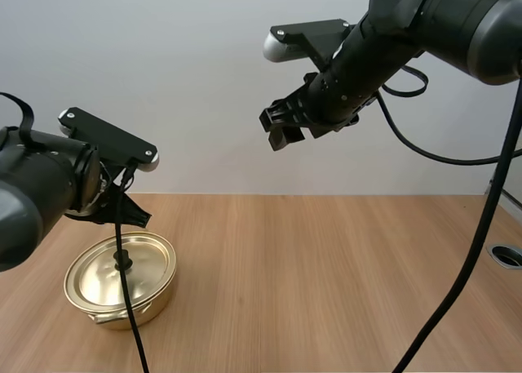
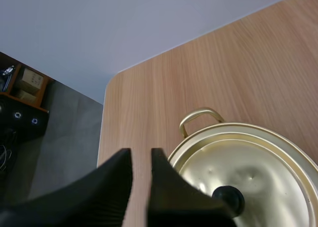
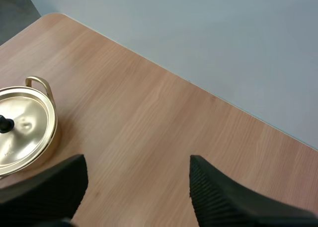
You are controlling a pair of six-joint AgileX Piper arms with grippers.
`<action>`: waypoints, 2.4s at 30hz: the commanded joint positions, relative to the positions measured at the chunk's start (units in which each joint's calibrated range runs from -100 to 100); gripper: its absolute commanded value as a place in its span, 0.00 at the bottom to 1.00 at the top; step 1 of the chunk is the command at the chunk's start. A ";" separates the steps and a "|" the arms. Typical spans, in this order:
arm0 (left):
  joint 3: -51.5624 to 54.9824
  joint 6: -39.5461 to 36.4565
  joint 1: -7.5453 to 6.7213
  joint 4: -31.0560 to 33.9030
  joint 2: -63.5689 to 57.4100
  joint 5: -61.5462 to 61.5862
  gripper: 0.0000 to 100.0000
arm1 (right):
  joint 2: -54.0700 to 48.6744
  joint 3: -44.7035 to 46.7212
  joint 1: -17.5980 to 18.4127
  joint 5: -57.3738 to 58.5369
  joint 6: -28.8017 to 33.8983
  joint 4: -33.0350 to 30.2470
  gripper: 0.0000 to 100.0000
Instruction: Open the pot, put the car inside, and close it
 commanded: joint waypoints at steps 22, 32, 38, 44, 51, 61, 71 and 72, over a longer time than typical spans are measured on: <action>15.55 -25.67 -11.50 1.45 -21.73 -11.74 0.00 | -2.96 36.57 -10.60 -61.27 5.68 3.66 0.00; 38.71 -36.19 -11.50 9.17 -39.90 -34.20 0.00 | -2.96 39.28 -10.60 -55.71 5.54 -0.26 0.00; 41.41 -38.49 -11.50 7.91 -49.51 -32.66 0.00 | -4.19 54.13 -10.60 -75.79 5.54 -2.03 0.00; 41.41 -37.32 -11.50 3.84 -52.68 -27.02 0.00 | -10.21 68.69 -10.60 -102.79 5.54 -1.89 0.00; 41.41 -36.93 -11.50 5.16 -52.68 -31.71 0.00 | -20.48 76.74 -10.60 -106.23 5.54 -1.15 0.00; 41.41 -32.85 -11.50 4.47 -52.68 -31.60 0.00 | -38.05 81.07 -10.60 -96.63 5.54 -0.39 0.00; 41.41 -16.95 -11.50 -12.45 -52.68 -19.50 0.00 | -52.73 81.07 -10.60 -76.82 5.54 0.17 0.00; 41.41 -17.06 -11.50 -12.45 -52.68 -19.50 0.00 | -54.40 81.07 -10.60 -74.32 5.54 0.27 0.00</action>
